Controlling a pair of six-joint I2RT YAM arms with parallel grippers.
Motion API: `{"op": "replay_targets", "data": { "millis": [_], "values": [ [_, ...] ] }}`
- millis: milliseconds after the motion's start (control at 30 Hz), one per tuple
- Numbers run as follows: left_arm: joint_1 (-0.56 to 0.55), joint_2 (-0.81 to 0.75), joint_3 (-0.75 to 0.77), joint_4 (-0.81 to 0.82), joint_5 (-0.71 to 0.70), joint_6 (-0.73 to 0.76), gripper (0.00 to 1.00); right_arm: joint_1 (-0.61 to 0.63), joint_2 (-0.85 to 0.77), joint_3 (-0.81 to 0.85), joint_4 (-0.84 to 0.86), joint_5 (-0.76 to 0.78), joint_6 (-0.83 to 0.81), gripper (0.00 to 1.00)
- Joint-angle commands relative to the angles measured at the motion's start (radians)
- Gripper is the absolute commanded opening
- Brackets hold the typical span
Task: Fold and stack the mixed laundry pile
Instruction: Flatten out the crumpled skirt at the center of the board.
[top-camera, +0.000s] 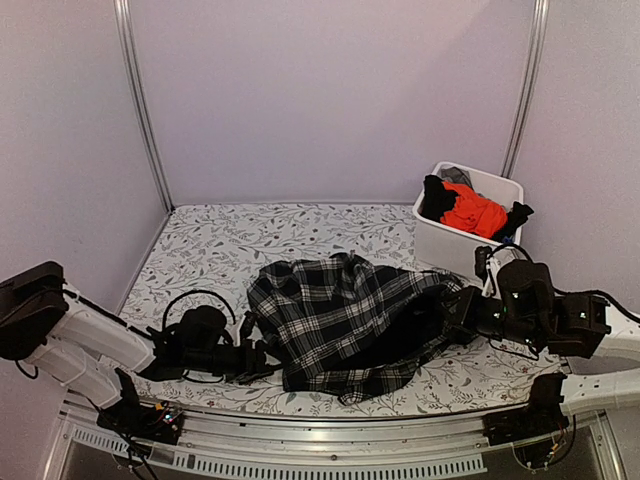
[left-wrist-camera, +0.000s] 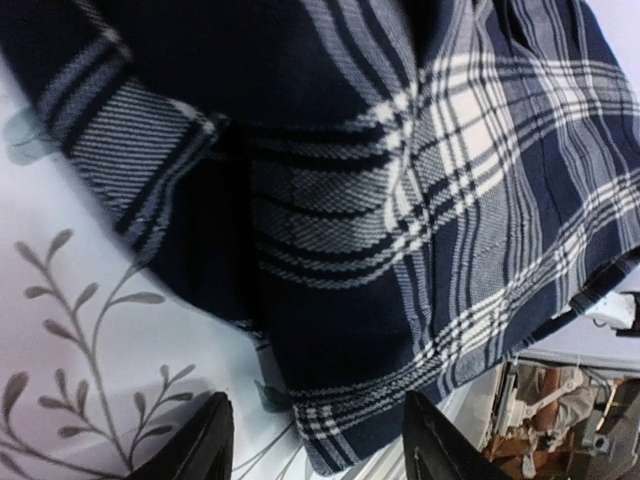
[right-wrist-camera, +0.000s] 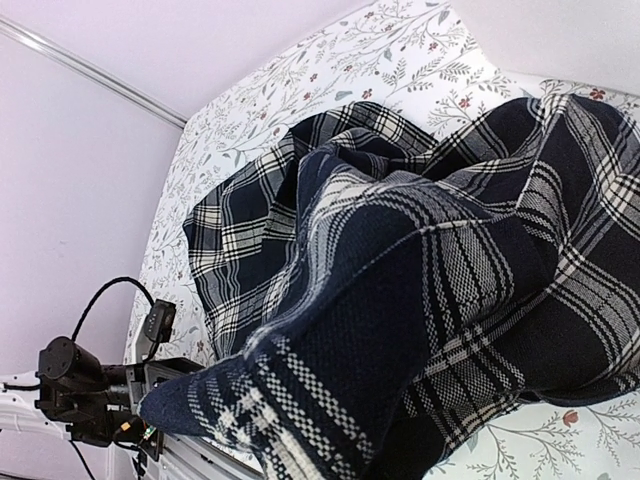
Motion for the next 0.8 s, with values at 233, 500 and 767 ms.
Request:
{"op": "replay_targets", "data": {
  "millis": [233, 500, 767],
  "values": [
    [-0.078, 0.251, 0.004, 0.392, 0.101, -0.082, 0.18, -0.005, -0.068, -0.019, 0.058, 0.108, 0.068, 0.00],
    [-0.040, -0.072, 0.037, 0.131, -0.004, 0.012, 0.00, -0.010, -0.019, 0.074, 0.079, 0.167, -0.054, 0.00],
    [0.216, -0.451, 0.317, -0.412, -0.057, 0.247, 0.00, -0.137, 0.155, 0.320, 0.306, 0.102, -0.378, 0.00]
  ]
}}
